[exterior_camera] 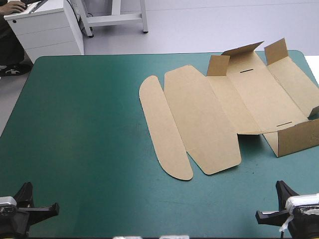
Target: Fold the box
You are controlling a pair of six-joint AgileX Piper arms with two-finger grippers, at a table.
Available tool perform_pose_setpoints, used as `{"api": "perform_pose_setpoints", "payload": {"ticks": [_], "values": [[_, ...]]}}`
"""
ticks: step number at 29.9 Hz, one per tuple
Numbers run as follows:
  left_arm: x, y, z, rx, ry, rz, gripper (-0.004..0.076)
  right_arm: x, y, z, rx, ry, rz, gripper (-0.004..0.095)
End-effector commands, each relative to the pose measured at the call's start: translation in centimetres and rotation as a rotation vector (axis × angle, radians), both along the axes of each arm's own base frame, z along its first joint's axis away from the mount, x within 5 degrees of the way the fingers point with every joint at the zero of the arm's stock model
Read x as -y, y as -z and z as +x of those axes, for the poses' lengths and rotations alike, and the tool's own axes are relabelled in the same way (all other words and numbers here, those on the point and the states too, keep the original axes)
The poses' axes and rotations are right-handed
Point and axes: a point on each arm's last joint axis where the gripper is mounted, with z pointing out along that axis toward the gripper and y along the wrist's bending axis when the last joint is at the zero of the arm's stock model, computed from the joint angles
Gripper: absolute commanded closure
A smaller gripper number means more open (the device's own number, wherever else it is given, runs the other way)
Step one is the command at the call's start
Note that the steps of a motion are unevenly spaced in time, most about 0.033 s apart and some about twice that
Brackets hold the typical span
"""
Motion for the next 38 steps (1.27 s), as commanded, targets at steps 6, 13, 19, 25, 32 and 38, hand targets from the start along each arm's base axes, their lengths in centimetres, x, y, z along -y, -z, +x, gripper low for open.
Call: {"api": "perform_pose_setpoints", "payload": {"ticks": [6,13,19,25,32,38], "values": [[0.08,-1.34,-0.35,0.113,0.009,0.005,0.0734,0.01,-1.33,-0.5,0.121,0.009,0.0,0.0928],[0.08,-1.34,-0.35,0.113,0.009,0.005,0.0734,0.01,-1.33,-0.5,0.121,0.009,0.0,0.0928],[0.08,-1.34,-0.35,0.113,0.009,0.005,0.0734,0.01,-1.33,-0.5,0.121,0.009,0.0,0.091],[0.08,-1.34,-0.35,0.113,0.009,0.005,0.0734,0.01,-1.33,-0.5,0.121,0.009,0.0,0.0682],[0.08,-1.34,-0.35,0.113,0.009,0.005,0.0734,0.04,-1.32,-0.5,0.12,0.012,0.004,0.029],[0.08,-1.34,-0.35,0.113,0.009,0.005,0.0734,0.06,-1.32,-0.5,0.119,0.015,0.004,0.0273]]}}
